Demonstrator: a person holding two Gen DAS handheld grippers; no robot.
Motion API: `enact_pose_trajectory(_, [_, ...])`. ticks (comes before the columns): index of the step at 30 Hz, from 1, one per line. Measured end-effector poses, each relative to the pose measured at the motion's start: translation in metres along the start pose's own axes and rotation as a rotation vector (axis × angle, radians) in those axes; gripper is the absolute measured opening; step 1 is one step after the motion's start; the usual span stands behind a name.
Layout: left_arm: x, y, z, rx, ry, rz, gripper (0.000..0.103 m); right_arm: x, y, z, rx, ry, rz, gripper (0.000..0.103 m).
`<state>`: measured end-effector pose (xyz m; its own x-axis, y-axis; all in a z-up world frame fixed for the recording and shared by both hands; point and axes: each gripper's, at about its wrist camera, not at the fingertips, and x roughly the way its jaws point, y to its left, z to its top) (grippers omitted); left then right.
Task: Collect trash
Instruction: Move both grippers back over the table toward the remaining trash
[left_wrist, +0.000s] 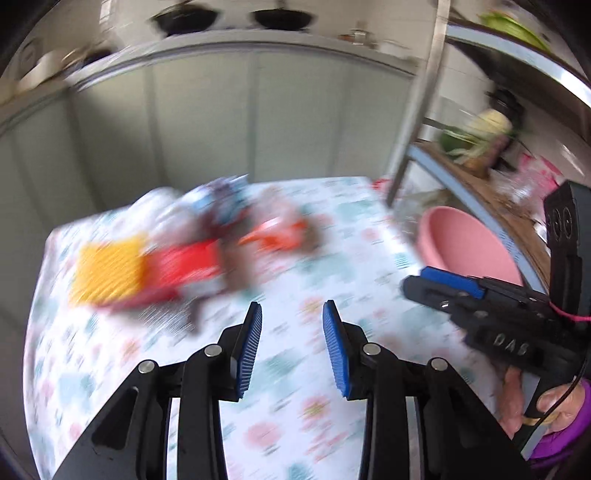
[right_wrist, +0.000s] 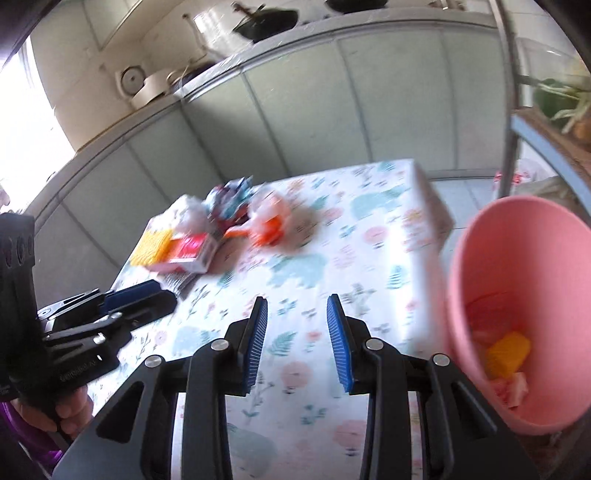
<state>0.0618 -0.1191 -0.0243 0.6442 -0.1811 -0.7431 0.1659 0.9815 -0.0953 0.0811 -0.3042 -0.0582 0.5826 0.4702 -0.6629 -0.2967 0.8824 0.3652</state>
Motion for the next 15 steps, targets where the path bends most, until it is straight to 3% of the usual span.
enact_pose_trajectory(7, [-0.01, 0.055, -0.027, -0.121, 0.013, 0.122, 0.033, 0.021, 0.014, -0.003, -0.051, 0.052, -0.009, 0.034])
enact_pose_trajectory(15, [-0.01, 0.085, -0.038, -0.144, 0.015, 0.149, 0.033, 0.032, 0.023, -0.01, -0.075, 0.07, -0.064, 0.034])
